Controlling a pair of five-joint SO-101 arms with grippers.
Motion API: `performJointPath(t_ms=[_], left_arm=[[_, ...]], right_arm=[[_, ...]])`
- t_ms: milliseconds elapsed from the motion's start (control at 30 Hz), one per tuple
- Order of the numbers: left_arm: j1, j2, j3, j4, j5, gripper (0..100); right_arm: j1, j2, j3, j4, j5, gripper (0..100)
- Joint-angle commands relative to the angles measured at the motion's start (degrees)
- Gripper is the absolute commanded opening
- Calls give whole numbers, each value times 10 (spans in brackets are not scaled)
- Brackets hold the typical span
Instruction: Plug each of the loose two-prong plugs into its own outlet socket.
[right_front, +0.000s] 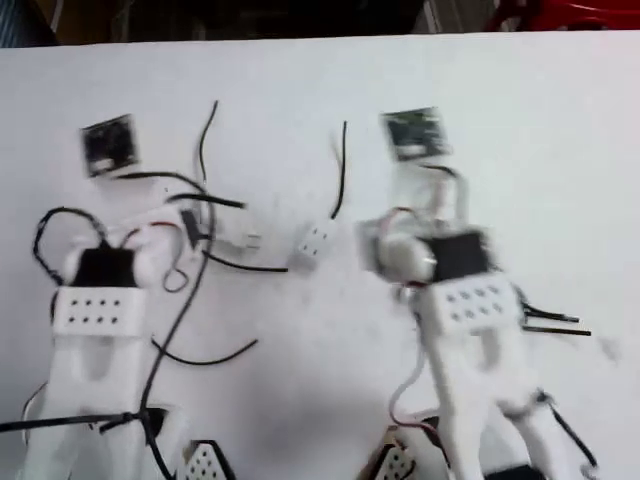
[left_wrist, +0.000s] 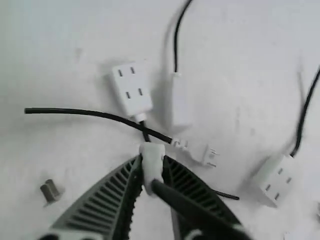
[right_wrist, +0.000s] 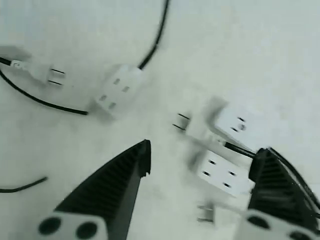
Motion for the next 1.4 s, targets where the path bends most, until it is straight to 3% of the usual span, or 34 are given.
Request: performJointPath(t_ms=[0, 133, 400, 733, 933, 1100, 1367], left_arm=[[-65, 1, 19, -40, 21, 24], [-108, 1, 74, -122, 46, 24], [-111, 1, 126, -208, 48, 24], [-110, 5, 132, -228, 48, 24], [-110, 5, 132, -228, 47, 24], [-110, 6, 132, -228, 47, 24], [-110, 4, 151, -256, 47, 24]], right_arm=[[-36, 89, -65, -47, -62, 325], [-41, 191, -137, -67, -149, 325], [-45, 329, -179, -132, -338, 325], [-109, 393, -176, -233, -349, 324], [-97, 473, -180, -286, -349, 202], [-91, 474, -179, -283, -349, 80], [-86, 474, -182, -240, -343, 71]])
